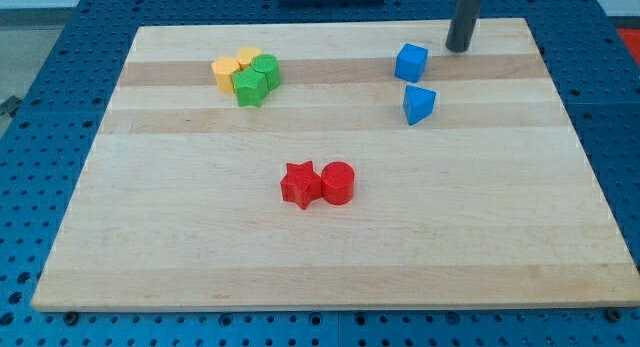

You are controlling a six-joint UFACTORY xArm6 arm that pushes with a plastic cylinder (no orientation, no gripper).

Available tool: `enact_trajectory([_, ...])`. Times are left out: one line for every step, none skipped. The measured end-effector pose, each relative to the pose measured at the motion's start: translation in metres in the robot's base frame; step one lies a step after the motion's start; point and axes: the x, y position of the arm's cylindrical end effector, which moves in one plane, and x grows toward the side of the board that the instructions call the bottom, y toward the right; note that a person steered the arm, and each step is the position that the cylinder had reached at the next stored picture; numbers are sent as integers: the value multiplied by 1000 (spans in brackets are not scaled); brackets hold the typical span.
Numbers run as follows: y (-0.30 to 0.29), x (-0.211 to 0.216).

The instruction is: Move the blue blocks towards the bottom side

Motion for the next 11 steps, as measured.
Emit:
enact_trajectory([-30,2])
enact_trajectory([-64,40])
enact_trajectory([-70,86])
enact_trajectory([-74,128])
enact_trajectory([-74,166])
enact_trajectory([-74,172])
enact_trajectory([-60,150])
enact_trajectory([-57,107])
enact_trajectory([-84,96])
enact_trajectory([-134,110])
enact_trajectory([-166,143])
